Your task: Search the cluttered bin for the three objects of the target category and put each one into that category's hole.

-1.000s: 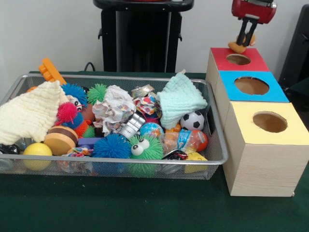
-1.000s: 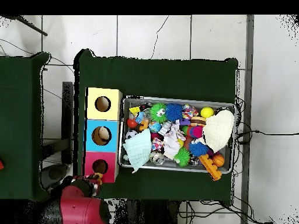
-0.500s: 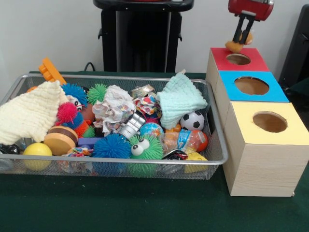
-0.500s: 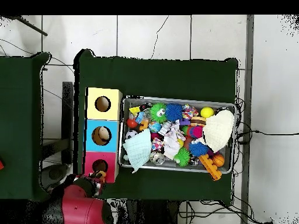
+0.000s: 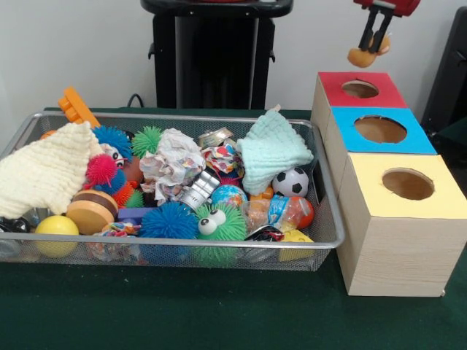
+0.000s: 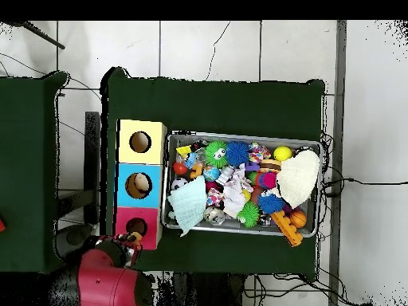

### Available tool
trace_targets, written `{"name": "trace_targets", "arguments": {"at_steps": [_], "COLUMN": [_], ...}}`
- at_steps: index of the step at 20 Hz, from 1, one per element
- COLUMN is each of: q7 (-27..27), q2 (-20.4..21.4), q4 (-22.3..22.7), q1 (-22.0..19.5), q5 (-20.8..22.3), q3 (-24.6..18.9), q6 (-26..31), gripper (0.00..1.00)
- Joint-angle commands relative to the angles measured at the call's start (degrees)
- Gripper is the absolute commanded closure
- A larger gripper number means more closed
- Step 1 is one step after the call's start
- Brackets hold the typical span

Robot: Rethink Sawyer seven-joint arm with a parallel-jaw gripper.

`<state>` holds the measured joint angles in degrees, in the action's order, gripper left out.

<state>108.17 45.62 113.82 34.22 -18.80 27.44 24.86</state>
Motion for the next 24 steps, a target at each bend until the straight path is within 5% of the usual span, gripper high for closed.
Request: {"name": "trace_targets", "arguments": {"at_steps": [1,24], "q7": [13.9,13.0], "q2": [-0.7,-3.1], "q4": [-5.0,-0.2], "q1": [-1.0,-4.0], "q5": [-1.1,-1.7], "q3": [-0.8,-5.7], "q6": [5.2,-6.6], "gripper": [1.00,1.00]}}
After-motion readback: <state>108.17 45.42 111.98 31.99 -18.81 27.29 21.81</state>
